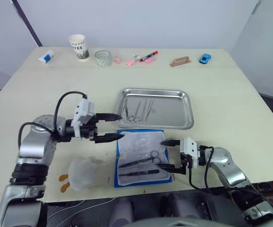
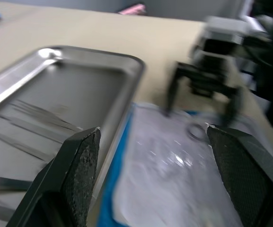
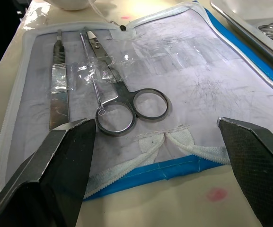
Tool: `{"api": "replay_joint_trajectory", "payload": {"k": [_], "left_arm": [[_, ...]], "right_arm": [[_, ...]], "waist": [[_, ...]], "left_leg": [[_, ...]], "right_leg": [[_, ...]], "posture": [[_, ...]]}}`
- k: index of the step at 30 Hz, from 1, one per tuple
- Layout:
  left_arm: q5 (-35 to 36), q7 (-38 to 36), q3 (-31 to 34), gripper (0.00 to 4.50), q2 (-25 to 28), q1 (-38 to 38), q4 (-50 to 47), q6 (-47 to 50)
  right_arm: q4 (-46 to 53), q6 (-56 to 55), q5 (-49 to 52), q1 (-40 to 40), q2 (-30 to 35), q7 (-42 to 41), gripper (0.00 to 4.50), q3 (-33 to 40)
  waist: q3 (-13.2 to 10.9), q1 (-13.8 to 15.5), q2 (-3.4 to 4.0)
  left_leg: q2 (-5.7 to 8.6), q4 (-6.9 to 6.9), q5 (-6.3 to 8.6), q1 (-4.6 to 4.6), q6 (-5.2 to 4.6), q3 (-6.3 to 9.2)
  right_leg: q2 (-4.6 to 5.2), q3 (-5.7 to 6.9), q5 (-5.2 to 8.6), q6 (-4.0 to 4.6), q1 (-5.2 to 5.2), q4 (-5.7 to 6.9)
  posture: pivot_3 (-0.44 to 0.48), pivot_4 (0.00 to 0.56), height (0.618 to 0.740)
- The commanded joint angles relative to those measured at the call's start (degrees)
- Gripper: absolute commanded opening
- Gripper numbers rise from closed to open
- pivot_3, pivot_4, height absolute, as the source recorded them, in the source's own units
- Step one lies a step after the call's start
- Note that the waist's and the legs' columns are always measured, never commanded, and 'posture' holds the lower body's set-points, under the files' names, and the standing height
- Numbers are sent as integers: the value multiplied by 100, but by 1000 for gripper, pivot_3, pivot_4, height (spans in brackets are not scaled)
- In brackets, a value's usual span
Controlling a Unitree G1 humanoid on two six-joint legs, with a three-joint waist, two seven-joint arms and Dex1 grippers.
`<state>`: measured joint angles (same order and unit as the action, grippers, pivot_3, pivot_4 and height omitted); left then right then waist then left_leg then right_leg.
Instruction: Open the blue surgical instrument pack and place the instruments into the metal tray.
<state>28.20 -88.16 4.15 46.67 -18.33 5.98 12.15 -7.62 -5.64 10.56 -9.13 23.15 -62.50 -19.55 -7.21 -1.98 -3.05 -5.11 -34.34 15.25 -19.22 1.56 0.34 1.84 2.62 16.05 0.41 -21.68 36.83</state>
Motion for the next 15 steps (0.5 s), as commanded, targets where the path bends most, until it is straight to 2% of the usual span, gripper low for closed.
{"api": "replay_joint_trajectory", "payload": {"k": [1, 4, 7, 10, 15], "left_arm": [[477, -434, 0, 3771, 198, 191, 31, -482], [605, -434, -334, 3771, 531, 466, 128, -1017], [694, -434, -483, 3771, 650, 585, 142, -1276], [712, -434, -515, 3771, 635, 608, 141, -1343], [700, -434, -578, 3771, 548, 656, 28, -1470]], "right_arm": [[-407, 484, -266, 653, 234, -64, 4500, -312], [98, 557, -38, 803, 338, -61, 4500, -167], [455, 604, 29, 924, 490, -77, 4500, -103], [713, 660, 134, 1018, 588, -80, 4500, -42], [1045, 693, 323, 1102, 684, -66, 4500, 70]], "waist": [[-2, 38, 3], [-12, 122, 18], [-37, 210, 54], [-49, 256, 74], [-94, 279, 122]], "left_leg": [[0, 0, 0, -3, 0, 0], [1, 0, 0, -56, 0, -7], [7, -3, 11, -92, 17, -13], [7, -23, 14, -151, 18, -14], [8, -57, 32, -178, 10, -24]], "right_leg": [[4, 1, 0, 0, -1, -1], [4, 0, -9, -13, -46, -2], [1, -5, -19, 7, -77, -4], [-4, -6, -21, 5, -130, -3], [-7, 6, -16, -6, -141, -3]], "posture": [[0, 150, 740], [0, 150, 740], [0, 150, 740], [0, 150, 740], [0, 150, 740]]}}
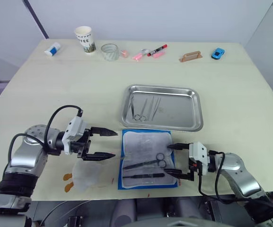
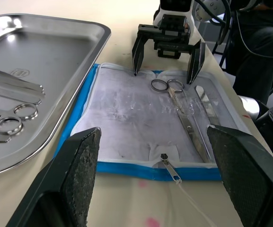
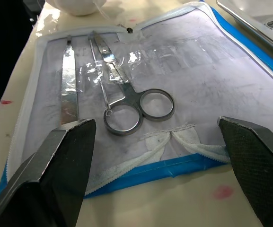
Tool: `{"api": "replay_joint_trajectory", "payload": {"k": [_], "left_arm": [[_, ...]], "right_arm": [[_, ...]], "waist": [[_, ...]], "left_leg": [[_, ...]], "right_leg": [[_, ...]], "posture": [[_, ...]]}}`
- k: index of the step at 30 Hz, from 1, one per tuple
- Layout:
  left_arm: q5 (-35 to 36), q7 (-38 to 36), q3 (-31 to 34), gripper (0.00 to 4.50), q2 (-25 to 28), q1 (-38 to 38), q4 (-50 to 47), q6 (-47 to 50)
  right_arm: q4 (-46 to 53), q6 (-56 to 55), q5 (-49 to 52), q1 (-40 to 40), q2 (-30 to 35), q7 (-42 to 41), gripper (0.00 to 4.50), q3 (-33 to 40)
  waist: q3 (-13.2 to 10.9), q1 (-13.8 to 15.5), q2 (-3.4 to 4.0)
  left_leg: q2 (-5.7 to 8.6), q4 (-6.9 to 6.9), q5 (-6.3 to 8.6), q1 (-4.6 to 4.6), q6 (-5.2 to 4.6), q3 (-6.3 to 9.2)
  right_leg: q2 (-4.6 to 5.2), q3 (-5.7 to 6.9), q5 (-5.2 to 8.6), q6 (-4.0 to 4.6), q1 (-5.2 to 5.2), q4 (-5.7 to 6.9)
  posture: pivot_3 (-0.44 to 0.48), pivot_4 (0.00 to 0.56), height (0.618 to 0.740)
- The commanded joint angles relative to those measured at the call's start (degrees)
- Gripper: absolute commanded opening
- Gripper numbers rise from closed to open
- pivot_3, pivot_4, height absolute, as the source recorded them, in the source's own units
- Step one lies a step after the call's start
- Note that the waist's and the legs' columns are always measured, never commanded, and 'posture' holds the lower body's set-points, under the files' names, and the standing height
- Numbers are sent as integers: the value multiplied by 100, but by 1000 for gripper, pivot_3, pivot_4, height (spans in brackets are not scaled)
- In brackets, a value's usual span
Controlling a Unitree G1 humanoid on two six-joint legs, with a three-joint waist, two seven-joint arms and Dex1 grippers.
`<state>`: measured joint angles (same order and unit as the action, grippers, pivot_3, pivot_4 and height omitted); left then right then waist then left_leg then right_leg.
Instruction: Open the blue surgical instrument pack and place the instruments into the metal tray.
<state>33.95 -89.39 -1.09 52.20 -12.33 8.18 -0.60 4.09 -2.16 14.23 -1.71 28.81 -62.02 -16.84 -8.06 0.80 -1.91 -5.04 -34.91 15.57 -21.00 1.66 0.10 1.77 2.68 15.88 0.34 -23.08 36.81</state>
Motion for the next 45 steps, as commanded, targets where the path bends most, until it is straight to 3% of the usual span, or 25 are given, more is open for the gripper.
{"api": "replay_joint_trajectory", "payload": {"k": [1, 12, 22, 26, 29, 45], "left_arm": [[134, -311, -71, 3771, -3, 86, -259, -213], [89, -311, -182, 3771, -219, 279, -646, -415], [-22, -311, -612, 3771, -250, 235, -535, -784], [-348, -311, -865, 3771, -363, 106, -245, -1076], [-578, -311, -1189, 3771, -344, -86, 110, -1434], [-889, -311, -1814, 3771, -709, -773, 1250, -1955]], "right_arm": [[-68, 348, -16, 374, 133, -111, 4500, -184], [419, -8, 318, 556, 171, -122, 4500, 139], [1327, 132, 991, 1086, 947, -377, 4500, 924], [1644, 326, 1289, 1174, 1141, -408, 4500, 1194], [1812, 508, 1442, 1081, 1195, -363, 4500, 1282], [2019, 754, 1576, 735, 993, -259, 4500, 1219]], "waist": [[-17, 0, 19], [-63, 1, 54], [-141, 0, 94], [-152, -5, 104], [-154, -7, 106], [-154, -1, 106]], "left_leg": [[0, -12, 8, -5, -10, -1], [0, -51, 15, -12, -17, -2], [3, -140, 16, -19, -18, 0], [2, -150, 15, -13, -18, 2], [3, -164, 14, -20, -19, 16], [9, -231, 15, -78, -19, 16]], "right_leg": [[0, 1, 1, -2, 0, 1], [-4, -2, 2, -8, 0, 28], [-5, -18, 13, -27, -3, 107], [-18, -32, 6, -45, -3, 116], [-83, -118, 4, -43, -2, 125], [-90, -150, -13, -26, -32, 155]], "posture": [[0, 150, 740], [0, 150, 740], [0, 150, 740], [0, 150, 740], [0, 150, 740], [0, 150, 740]]}}
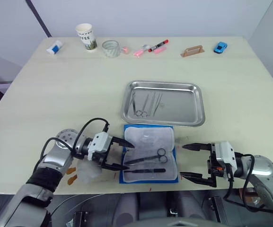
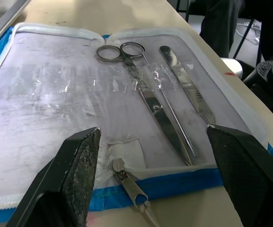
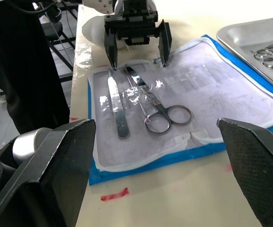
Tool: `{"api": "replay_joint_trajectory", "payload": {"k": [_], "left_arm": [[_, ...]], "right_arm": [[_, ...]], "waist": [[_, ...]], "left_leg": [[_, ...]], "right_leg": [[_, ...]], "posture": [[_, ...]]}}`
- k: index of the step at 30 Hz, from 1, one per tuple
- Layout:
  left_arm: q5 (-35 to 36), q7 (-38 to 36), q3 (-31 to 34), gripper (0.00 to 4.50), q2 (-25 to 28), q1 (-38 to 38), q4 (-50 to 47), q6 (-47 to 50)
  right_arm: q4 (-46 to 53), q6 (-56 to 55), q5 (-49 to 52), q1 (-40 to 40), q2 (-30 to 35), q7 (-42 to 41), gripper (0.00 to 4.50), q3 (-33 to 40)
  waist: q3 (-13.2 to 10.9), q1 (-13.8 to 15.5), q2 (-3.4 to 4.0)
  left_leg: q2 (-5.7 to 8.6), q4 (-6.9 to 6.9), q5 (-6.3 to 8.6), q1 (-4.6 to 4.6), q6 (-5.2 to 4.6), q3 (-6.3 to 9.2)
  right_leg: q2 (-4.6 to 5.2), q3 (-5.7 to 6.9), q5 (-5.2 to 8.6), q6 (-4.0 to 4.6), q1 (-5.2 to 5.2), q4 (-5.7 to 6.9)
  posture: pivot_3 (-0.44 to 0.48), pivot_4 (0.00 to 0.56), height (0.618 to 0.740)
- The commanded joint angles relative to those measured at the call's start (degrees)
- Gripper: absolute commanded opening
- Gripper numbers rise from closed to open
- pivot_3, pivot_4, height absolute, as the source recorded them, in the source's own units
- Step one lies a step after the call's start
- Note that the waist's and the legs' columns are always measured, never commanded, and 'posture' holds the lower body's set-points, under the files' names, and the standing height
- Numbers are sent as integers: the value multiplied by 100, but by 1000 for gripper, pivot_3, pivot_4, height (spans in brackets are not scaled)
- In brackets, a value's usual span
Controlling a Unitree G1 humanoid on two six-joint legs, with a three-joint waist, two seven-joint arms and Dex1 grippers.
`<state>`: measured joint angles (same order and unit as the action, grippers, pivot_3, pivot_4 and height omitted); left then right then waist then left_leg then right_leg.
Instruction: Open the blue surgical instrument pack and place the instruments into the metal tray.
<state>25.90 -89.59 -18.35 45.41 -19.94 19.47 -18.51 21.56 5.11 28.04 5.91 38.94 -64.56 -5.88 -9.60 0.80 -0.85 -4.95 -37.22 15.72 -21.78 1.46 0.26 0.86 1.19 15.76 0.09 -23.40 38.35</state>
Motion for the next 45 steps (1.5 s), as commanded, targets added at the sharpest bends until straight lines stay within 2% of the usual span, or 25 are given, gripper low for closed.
{"api": "replay_joint_trajectory", "payload": {"k": [1, 5, 10, 19, 45], "left_arm": [[-94, -291, -111, 3771, -31, -20, 152, -184], [-210, -291, -292, 3771, -31, -74, 455, -358], [-207, -291, -430, 3771, -98, -196, 629, -425], [-344, -291, -513, 3771, -212, -191, 644, -394], [-426, -291, -477, 3771, -628, 91, 1200, -841]], "right_arm": [[291, 35, 218, -28, -19, -7, 4500, 138], [456, 275, 353, -52, 115, 79, 4500, 283], [531, 511, 410, -126, 271, 121, 4500, 415], [559, 610, 381, -268, 324, 102, 4500, 341], [152, 640, -646, -1064, -102, 394, 4500, -524]], "waist": [[0, -4, 0], [0, -14, 0], [9, -11, 9], [19, -1, 24], [105, -4, 98]], "left_leg": [[2, -1, 0, 1, 0, 1], [14, -21, 0, 14, -1, -1], [17, -23, -2, 15, -2, 4], [47, -27, -3, 11, -4, 5], [77, -33, -3, 13, -5, 3]], "right_leg": [[0, -4, 0, 0, 0, 4], [-15, -51, 3, -5, -1, 50], [-89, -159, 7, -11, -1, 58], [-117, -246, -1, -11, 0, 61], [-118, -299, 0, -35, 9, 60]], "posture": [[0, 150, 740], [0, 150, 740], [0, 150, 740], [0, 150, 740], [0, 150, 740]]}}
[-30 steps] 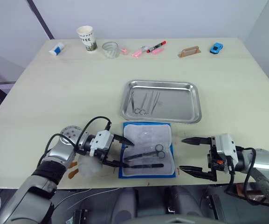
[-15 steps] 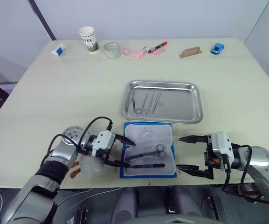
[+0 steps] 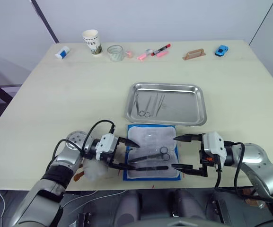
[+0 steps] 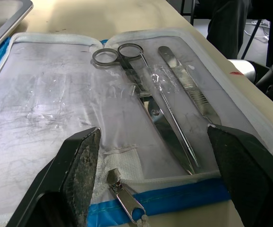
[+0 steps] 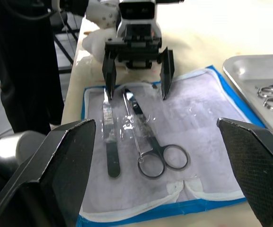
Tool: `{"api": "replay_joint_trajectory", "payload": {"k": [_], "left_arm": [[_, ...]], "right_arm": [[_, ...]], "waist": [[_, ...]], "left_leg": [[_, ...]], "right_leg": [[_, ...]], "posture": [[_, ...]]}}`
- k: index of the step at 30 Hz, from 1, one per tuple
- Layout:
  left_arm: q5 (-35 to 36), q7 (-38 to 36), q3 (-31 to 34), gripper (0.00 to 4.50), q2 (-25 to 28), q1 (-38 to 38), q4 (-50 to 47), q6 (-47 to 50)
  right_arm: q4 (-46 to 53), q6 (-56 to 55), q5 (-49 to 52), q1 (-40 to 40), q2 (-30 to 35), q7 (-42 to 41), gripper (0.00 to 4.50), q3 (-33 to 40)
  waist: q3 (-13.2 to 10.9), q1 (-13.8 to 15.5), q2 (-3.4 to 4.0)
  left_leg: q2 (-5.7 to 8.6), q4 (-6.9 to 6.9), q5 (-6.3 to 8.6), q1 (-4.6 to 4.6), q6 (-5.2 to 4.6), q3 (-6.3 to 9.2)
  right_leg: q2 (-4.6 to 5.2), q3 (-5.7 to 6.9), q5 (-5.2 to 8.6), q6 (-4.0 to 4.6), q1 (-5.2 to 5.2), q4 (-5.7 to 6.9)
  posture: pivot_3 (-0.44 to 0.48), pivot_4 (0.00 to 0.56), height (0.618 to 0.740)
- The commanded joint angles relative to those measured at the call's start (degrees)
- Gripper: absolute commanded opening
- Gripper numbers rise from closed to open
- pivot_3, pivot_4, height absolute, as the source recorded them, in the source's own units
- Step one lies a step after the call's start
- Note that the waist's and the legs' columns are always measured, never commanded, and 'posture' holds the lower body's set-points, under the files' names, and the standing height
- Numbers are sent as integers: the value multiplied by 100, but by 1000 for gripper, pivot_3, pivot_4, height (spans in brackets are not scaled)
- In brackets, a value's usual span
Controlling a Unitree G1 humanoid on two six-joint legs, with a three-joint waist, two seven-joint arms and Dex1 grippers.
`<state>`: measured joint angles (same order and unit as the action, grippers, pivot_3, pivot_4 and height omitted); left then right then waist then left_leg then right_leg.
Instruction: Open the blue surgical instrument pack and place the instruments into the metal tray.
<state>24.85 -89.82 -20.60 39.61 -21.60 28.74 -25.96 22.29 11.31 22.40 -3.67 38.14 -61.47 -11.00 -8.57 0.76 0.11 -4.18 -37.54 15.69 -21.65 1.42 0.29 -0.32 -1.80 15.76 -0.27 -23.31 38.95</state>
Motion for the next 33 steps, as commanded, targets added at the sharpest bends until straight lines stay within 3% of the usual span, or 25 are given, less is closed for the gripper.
{"api": "replay_joint_trajectory", "payload": {"k": [1, 7, 22, 25, 28, 33], "left_arm": [[-325, -268, -263, 3771, -38, 274, 276, -120], [-342, -268, -298, 3771, -46, 216, 405, -207], [-280, -268, -389, 3771, -13, 240, 293, -157], [-278, -268, -398, 3829, 4, 246, 266, -142], [-274, -268, -404, 3829, 26, 239, 262, -132], [-282, -268, -422, 3829, 60, 230, 291, -158]], "right_arm": [[64, 7, -154, -131, -9, 91, 4500, -40], [73, 129, -529, -542, 153, -29, 4500, -300], [408, 2280, -1518, -1835, -211, 805, 4500, -1420], [466, 2402, -1501, -1869, -281, 806, 3560, -1502], [468, 2290, -1638, -1876, -282, 835, 2102, -1608], [528, 2268, -1669, -1834, -321, 809, 2102, -1684]], "waist": [[7, -3, 6], [23, -7, 22], [47, -5, 32], [47, -12, 32], [47, -13, 31], [48, -25, 30]], "left_leg": [[0, 0, 0, 0, 0, 0], [0, 0, 0, 3, 0, -2], [1, 0, 0, 1, 0, 1], [1, 0, 0, 0, -1, 0], [1, 0, 0, 0, -1, 0], [1, 0, 0, 1, -1, 1]], "right_leg": [[0, 0, 0, 0, 0, 0], [-3, -6, 1, -1, 0, 0], [-7, -10, 1, 0, -1, 0], [-7, -11, 1, -1, -1, -1], [-7, -12, 1, -1, -1, -1], [-8, -12, 1, -1, -1, -1]], "posture": [[0, 150, 740], [0, 150, 740], [0, 150, 740], [0, 150, 740], [0, 150, 740], [0, 150, 740]]}}
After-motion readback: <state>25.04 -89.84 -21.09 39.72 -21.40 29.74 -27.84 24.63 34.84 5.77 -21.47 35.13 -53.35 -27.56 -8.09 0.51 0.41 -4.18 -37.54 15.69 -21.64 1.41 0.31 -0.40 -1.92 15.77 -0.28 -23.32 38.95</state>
